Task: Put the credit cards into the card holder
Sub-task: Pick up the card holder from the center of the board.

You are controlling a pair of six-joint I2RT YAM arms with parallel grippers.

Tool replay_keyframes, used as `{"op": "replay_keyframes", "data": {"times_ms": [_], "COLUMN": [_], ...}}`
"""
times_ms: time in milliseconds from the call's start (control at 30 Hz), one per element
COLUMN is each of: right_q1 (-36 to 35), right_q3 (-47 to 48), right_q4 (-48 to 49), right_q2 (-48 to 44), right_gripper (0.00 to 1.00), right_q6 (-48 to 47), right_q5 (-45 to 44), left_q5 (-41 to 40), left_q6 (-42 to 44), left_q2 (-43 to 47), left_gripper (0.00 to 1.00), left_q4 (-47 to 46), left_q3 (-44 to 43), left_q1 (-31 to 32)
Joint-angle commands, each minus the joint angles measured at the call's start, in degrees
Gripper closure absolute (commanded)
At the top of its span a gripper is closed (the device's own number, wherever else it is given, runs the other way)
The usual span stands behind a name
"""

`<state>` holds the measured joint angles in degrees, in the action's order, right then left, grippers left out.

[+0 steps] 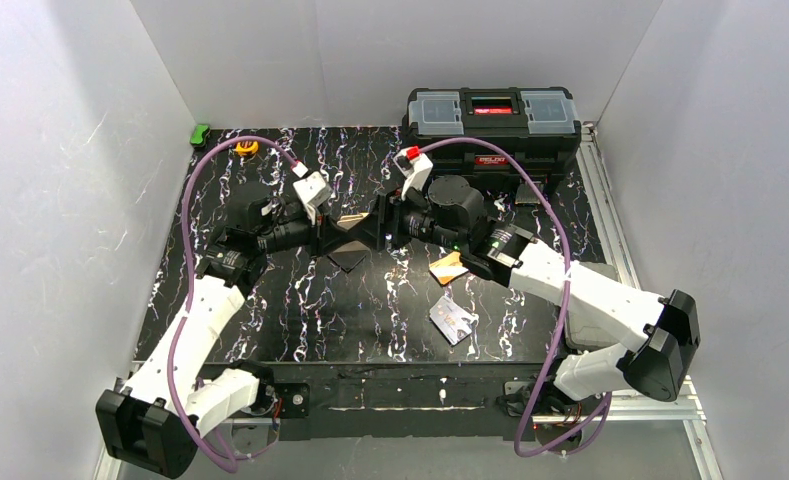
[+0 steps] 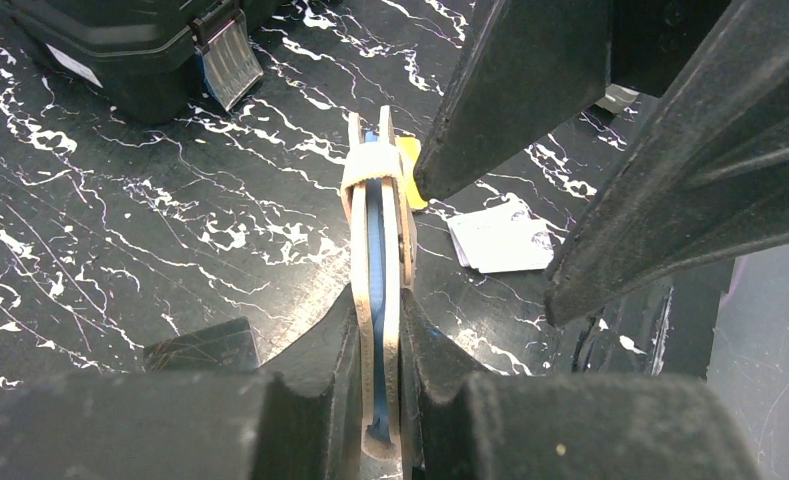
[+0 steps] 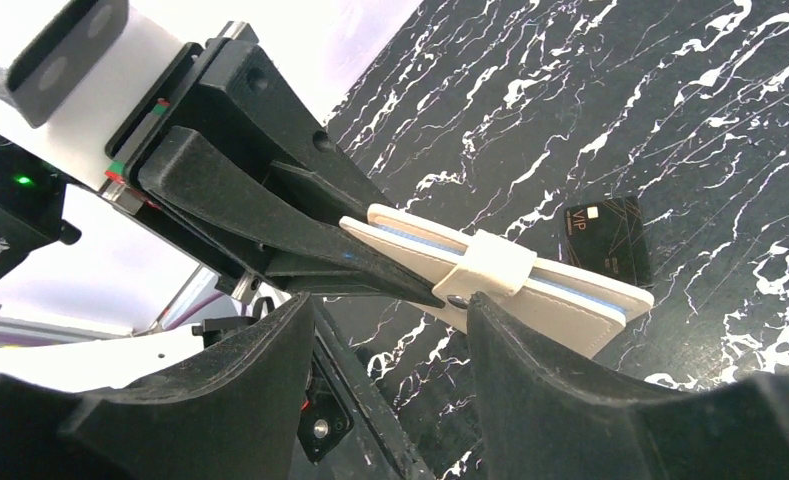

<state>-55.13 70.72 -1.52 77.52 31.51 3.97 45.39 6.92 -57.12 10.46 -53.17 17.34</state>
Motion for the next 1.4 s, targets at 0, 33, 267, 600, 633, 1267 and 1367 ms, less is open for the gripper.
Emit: {"op": "replay_keyframes", "data": {"times_ms": [0,33,267,600,633,1267,1367], "right_q1": [0.29,0.29,0.29,0.29,0.29,3.33,5.38], "right_q3": [-0.52,-0.91,2.01,7.94,7.76,4.49,1.54], "right_q4": [-0.37,-0.32,-0.93,-1.42,-1.20,-0.42,2.43], "right_q2": [-1.66,-1.93,0.83,6.05,6.14,2.95,0.64], "right_gripper": [0.36,0.36,0.38,0.49,0.50,0.99,0.99], "right_q6": [1.26,1.46,2.05,2.68,2.88,3.14,4.09], "right_q5": [-2.24,-2.70,-3.49,-2.66,-2.83,0.58,5.23], "left_q5": [-0.40,-0.32,0.79,2.50,3.05,6.96,5.59], "left_q6": [-1.85,-2.09,-3.86,-5.55,-5.66,9.78,13.96], "left_q2": [2.20,2.39,3.19,4.69,4.77,6.22,5.76], "left_gripper": [1.00,1.00,1.00,1.00,1.00,0.96,0.99], "left_q4": [-2.15,-2.33,-3.16,-3.33,-3.34,8.01,9.25], "left_q3": [-0.24,-0.27,-0.19,0.44,0.46,0.65,0.56], "left_q1": [0.11,0.10,0.38,1.23,1.29,2.62,2.62]}}
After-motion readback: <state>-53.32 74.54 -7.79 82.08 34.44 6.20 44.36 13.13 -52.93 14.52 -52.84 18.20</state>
